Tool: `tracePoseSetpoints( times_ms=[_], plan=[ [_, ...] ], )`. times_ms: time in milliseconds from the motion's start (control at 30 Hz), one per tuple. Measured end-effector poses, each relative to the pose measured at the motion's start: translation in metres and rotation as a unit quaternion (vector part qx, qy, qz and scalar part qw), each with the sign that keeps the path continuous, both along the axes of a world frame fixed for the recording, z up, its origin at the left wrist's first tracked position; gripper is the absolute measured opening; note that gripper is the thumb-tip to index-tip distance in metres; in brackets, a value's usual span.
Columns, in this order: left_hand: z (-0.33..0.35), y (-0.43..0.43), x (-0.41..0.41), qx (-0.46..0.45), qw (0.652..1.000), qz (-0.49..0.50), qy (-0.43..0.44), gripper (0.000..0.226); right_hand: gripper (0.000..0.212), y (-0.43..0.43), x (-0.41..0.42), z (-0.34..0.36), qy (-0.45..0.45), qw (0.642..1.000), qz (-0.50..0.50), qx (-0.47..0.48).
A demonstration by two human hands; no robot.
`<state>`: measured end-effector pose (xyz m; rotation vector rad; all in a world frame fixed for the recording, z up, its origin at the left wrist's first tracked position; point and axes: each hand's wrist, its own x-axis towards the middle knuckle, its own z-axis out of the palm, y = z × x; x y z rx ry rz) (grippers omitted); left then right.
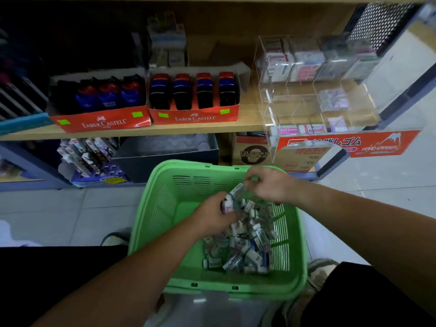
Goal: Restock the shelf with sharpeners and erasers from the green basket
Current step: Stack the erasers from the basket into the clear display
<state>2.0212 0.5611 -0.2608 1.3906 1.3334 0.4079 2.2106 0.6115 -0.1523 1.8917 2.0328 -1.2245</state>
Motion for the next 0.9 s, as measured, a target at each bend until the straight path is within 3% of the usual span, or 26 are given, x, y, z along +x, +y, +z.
tracePoseSetpoints(
  times_ms=[100,167,333,433,633,733,900],
  plan=[
    [0.045,0.003,-0.005,0.001,0.999,-0.045,-0.026,0.020,0.048,-0.004,0.002,0.036,-0.043,0.998,0.051,-0.014],
    [0.075,0.006,-0.006,0.004,0.997,-0.065,-0.044,0.025,0.051,-0.008,0.006,0.054,-0.038,0.997,0.048,-0.037],
    [0.137,0.011,-0.009,-0.002,0.994,-0.089,-0.067,0.035,0.017,0.002,0.021,0.081,0.118,0.988,-0.092,-0.045],
    [0.158,0.014,-0.010,0.026,0.994,-0.081,-0.066,0.030,0.018,0.004,0.023,0.098,0.159,0.979,-0.116,-0.049],
    [0.174,0.019,0.000,-0.022,0.993,0.054,-0.104,0.020,0.017,-0.006,0.028,0.125,0.170,0.976,-0.132,-0.035],
    [0.171,0.028,0.011,0.000,0.991,0.098,-0.088,0.020,0.018,0.002,0.045,0.140,0.167,0.976,-0.133,-0.033],
    [0.188,0.056,0.038,0.064,0.994,0.071,-0.061,0.029,0.012,0.035,0.100,0.159,0.149,0.961,-0.207,0.110]
  ],
)
